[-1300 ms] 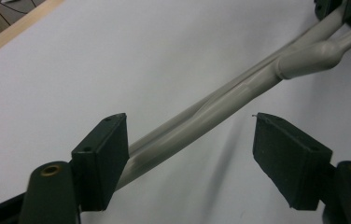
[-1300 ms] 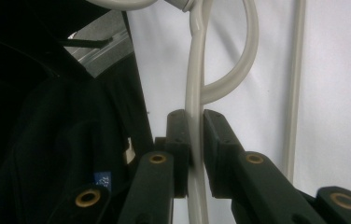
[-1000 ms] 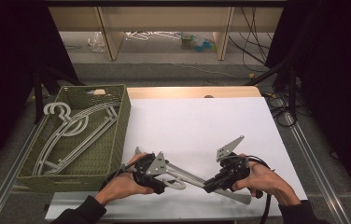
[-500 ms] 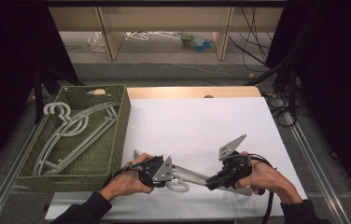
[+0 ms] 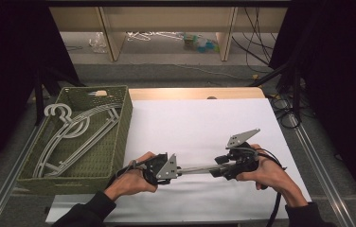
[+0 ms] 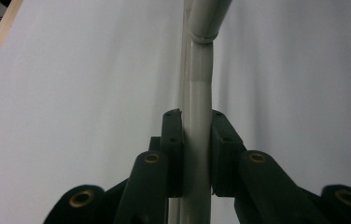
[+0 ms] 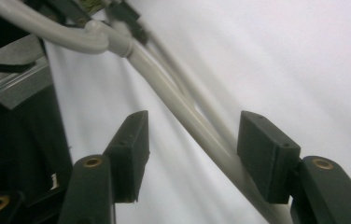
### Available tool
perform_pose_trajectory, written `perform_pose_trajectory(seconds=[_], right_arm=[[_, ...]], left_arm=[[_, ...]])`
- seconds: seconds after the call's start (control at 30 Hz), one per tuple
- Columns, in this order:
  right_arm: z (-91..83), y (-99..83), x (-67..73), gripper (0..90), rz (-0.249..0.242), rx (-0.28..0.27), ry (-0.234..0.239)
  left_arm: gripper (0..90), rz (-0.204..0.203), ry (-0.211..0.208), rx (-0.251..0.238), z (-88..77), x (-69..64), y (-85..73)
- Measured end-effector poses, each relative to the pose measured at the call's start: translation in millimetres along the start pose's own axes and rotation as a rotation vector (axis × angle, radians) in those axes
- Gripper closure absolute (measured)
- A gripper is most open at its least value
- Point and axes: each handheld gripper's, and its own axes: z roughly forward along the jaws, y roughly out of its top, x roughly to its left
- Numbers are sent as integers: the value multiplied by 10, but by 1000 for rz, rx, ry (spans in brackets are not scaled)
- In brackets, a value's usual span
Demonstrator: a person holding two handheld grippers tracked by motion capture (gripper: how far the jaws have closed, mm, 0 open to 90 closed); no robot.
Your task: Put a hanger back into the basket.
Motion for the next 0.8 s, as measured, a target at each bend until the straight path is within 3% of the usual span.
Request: perform_pose_trajectory(seconds=[0.07, 0.13, 0.17, 0.2, 0.23, 0.33, 0.37, 0.4, 0.47, 0.53, 0.57, 0.6, 0.63, 0.67, 0.7, 0.73, 0.8], right_arm=[[-30, 11, -12, 402, 20, -21, -29], [-54, 21, -35, 385, 26, -52, -56], [-54, 21, -35, 385, 26, -52, -56], [-87, 28, -37, 375, 39, -72, -70], [-87, 28, -37, 375, 39, -72, -70], [-114, 36, -30, 367, 37, -82, -85], [-125, 47, -21, 363, 46, -93, -87], [-125, 47, -21, 363, 46, -93, -87], [-142, 55, -12, 357, 42, -108, -103], [-152, 57, -8, 351, 44, -116, -110], [-173, 59, 2, 348, 44, -131, -115], [-180, 59, 9, 347, 48, -136, -114], [-185, 59, 17, 344, 51, -139, -117], [-184, 56, 23, 343, 46, -144, -123], [-187, 55, 37, 341, 50, -140, -122], [-187, 55, 37, 341, 50, -140, -122], [-178, 52, 56, 341, 47, -147, -103]], left_arm=[[785, -18, 2, 2, -2, 11, 4], [785, -81, 9, 4, -5, 45, -2], [786, -81, 9, 4, -5, 45, -2], [786, -115, 11, 8, -12, 67, -6], [786, -115, 11, 8, -12, 67, -6], [786, -165, 12, 2, -24, 96, -10], [786, -200, 12, -6, -39, 112, -12], [786, -200, 12, -6, -39, 112, -12], [786, -257, 15, -25, -76, 143, -20], [786, -275, 17, -28, -95, 160, -23], [786, -321, 18, -49, -127, 182, -32], [786, -321, 18, -49, -127, 182, -32], [786, -360, 23, -63, -164, 207, -40], [786, -360, 23, -63, -164, 207, -40], [786, -413, 22, -87, -197, 221, -45], [786, -413, 22, -87, -197, 221, -45], [786, -461, 26, -115, -223, 226, -42]])
